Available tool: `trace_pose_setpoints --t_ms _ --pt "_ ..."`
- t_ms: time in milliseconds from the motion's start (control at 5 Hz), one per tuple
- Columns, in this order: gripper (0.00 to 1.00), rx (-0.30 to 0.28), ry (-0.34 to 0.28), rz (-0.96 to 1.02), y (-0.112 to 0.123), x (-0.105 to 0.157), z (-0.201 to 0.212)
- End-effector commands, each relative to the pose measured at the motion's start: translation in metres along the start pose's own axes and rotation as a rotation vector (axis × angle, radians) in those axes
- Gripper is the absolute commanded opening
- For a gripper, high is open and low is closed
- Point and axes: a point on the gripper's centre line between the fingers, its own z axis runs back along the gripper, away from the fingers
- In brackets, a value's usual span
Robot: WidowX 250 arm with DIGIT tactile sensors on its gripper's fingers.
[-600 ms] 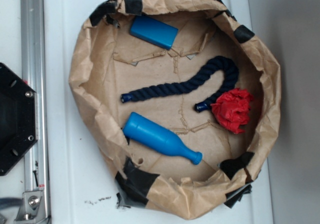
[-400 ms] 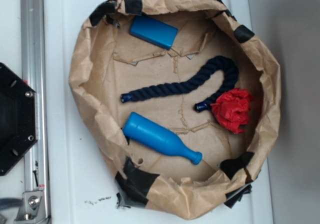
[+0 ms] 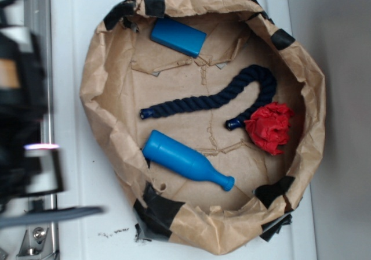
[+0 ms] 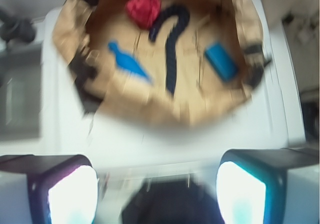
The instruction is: Grab the red paper.
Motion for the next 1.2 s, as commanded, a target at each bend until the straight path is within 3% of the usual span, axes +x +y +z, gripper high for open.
trace_pose_setpoints --t_ms 0,200,400,600,1000 --pt "1.00 -0.090 -0.205 -0.155 -0.003 0.082 -0.033" --pt "1.00 -0.066 -0.265 -0.270 0.005 0.107 -0.065" --pt "1.00 -0.049 -0.275 -0.340 0.000 0.123 -0.099" --pt "1.00 -0.097 -0.268 -0.444 -0.027 0.134 -0.133" --pt "1.00 -0.059 -0.244 -0.550 -0.078 0.143 -0.169"
